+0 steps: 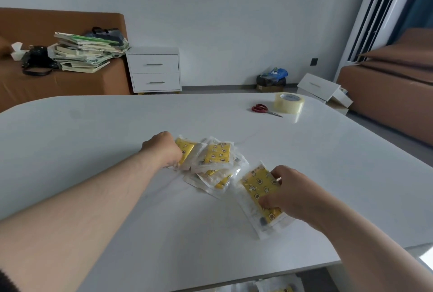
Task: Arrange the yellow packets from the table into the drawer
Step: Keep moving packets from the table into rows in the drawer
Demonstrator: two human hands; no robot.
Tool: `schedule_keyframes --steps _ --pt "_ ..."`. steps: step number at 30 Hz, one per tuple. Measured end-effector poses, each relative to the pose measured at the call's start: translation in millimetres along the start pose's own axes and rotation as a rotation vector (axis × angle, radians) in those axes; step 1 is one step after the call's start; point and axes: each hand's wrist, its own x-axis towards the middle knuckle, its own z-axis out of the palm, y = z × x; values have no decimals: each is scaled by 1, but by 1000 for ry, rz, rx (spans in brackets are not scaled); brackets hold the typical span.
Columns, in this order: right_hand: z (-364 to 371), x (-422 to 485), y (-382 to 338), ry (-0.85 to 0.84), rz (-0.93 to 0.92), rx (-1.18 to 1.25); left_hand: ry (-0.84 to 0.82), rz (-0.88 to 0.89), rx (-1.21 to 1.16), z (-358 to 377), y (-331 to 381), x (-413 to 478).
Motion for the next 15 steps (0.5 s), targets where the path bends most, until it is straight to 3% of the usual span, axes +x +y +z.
schedule_keyframes --steps 5,8,15 --pt "-8 6 4 -12 60 110 -204 -63 -207 -4 9 6" --pt "-17 9 4 35 88 228 -166 -29 -165 -7 8 -1" --pt "-22 8 2 156 38 429 -287 -99 -570 -19 -12 2"
